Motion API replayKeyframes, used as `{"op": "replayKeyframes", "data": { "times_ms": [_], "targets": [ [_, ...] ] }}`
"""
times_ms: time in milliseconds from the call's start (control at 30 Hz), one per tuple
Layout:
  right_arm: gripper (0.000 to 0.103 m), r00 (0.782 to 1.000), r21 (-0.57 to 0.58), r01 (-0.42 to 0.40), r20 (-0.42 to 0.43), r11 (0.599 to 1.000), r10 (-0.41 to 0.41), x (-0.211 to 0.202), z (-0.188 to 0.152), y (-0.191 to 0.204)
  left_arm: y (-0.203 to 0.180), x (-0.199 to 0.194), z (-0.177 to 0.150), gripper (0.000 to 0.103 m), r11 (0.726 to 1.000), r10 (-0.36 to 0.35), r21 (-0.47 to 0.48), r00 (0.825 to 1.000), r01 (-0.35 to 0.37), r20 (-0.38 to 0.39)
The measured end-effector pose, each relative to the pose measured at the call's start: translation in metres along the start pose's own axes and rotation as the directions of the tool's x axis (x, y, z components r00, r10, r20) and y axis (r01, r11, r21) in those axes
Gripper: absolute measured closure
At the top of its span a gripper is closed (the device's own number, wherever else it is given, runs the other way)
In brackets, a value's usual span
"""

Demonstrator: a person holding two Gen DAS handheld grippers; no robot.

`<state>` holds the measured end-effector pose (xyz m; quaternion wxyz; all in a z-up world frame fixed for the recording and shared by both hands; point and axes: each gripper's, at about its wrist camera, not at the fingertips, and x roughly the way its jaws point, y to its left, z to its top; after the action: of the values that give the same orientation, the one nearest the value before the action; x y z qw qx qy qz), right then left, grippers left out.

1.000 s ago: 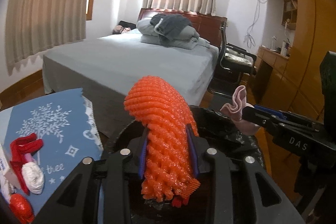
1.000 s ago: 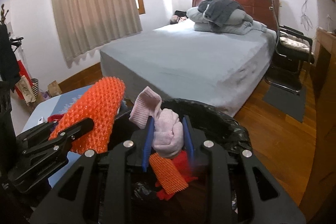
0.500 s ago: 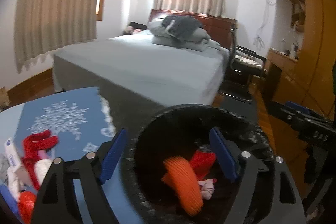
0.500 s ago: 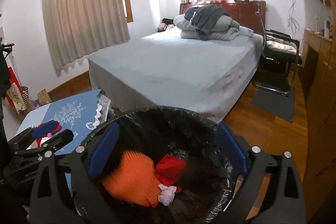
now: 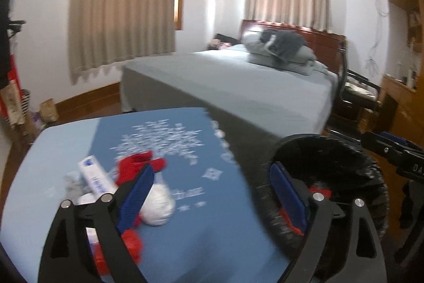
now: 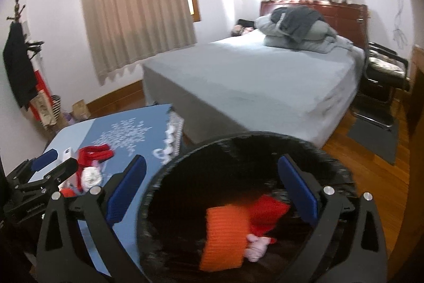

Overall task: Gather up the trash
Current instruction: 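Move both open grippers back over the remaining trash on the table, then grasp the blue plastic bag with the left gripper while the right gripper grasps the white bag ball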

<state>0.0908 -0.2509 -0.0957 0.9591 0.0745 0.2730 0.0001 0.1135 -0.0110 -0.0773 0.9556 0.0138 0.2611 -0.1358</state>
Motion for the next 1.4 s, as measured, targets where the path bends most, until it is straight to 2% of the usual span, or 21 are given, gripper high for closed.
{"op": "replayKeyframes", "data": {
  "times_ms": [267, 433, 700, 1033, 1300, 1400],
  "targets": [
    [0.006, 0.996, -0.061, -0.09, -0.03, 0.994, 0.088, 0.022, -0.004, 0.055, 0.06, -0.014, -0.016, 0.015, 0.989, 0.135, -0.053, 0.991, -0.135, -0.007],
    [0.006, 0.989, -0.087, -0.142, -0.063, 0.986, 0.137, 0.038, -0.015, 0.086, 0.097, -0.022, -0.033, 0.015, 0.972, 0.221, -0.078, 0.975, -0.222, -0.028],
    [0.006, 0.978, -0.112, -0.195, -0.1, 0.974, 0.185, 0.06, -0.025, 0.122, 0.138, -0.03, -0.057, 0.015, 0.944, 0.302, -0.115, 0.95, -0.309, -0.075],
    [0.006, 0.97, -0.15, -0.223, -0.137, 0.963, 0.203, 0.073, -0.036, 0.148, 0.17, -0.019, -0.088, 0.016, 0.927, 0.317, -0.156, 0.934, -0.342, -0.167],
    [0.006, 0.967, -0.163, -0.222, -0.161, 0.961, 0.197, 0.081, -0.043, 0.155, 0.17, -0.007, -0.1, 0.017, 0.938, 0.263, -0.175, 0.942, -0.301, -0.207],
    [0.006, 0.966, -0.167, -0.222, -0.169, 0.961, 0.194, 0.084, -0.045, 0.158, 0.168, -0.002, -0.101, 0.024, 0.948, 0.222, -0.177, 0.95, -0.263, -0.22]
  ]
}}
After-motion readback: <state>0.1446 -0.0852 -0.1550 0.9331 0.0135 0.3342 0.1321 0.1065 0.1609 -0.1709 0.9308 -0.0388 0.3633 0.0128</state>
